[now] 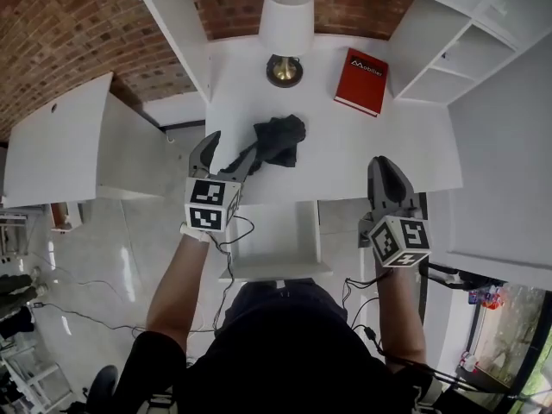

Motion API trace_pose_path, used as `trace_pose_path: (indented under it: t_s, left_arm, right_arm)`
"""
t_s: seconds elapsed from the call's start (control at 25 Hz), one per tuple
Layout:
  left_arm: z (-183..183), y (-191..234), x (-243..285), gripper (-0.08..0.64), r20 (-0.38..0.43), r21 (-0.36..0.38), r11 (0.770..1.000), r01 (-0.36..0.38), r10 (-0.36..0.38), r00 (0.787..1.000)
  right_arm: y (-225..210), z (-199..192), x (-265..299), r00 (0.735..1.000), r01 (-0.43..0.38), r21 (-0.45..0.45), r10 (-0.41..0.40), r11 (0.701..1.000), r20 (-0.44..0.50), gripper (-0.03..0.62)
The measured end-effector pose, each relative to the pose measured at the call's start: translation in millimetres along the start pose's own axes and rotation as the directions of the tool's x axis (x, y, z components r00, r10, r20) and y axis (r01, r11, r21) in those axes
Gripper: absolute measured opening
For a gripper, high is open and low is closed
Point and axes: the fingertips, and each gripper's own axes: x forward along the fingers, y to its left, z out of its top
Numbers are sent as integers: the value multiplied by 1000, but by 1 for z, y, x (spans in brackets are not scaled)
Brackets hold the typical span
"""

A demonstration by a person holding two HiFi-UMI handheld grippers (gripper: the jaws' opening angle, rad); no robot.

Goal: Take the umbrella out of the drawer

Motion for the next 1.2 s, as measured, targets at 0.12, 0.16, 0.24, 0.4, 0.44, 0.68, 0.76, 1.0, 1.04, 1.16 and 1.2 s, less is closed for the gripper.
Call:
trace_pose_path:
  t_s: [0.12,0.16,0.24,0.4,0.44,0.68,0.76,1.0,1.04,1.16,1.2]
  left_arm:
    - [42,10,-36,318,120,-31,999,-32,36,992]
    - [56,11,-47,318,158,-36,999,-31,37,987]
    - [83,11,-70,308,228,-38,999,-17,25,973]
    - [127,9,-106,238,330,-14,1000,15,-9,944]
    - [136,10,-115,198,353,-11,1000,17,-12,936]
    - [168,28,-159,54,458,-64,997,-37,62,887]
    - [170,31,-172,33,483,-89,995,-43,81,872]
    - [192,25,-189,26,519,-73,997,-41,73,852]
    - [196,23,-190,26,526,-65,997,-45,73,847]
    - [204,20,-191,26,542,-62,996,-57,82,837]
    - [204,20,-191,26,542,-66,996,-62,88,836]
  right_arm:
    - [19,22,1,999,-19,-42,20,999,30,41]
    - [26,30,0,999,-22,-58,25,998,43,43]
    - [37,49,-2,997,-23,-84,29,996,77,43]
    - [57,85,-8,989,-15,-128,34,992,144,43]
    - [62,93,-10,987,-15,-145,37,989,155,43]
    - [84,132,-25,970,-9,-215,61,977,236,43]
    - [89,140,-33,964,-1,-232,63,973,258,43]
    - [92,160,-50,948,15,-272,72,962,308,42]
    - [91,162,-52,946,16,-271,73,962,316,41]
    - [88,167,-54,941,19,-265,72,964,330,41]
    - [87,168,-54,941,19,-264,72,964,330,41]
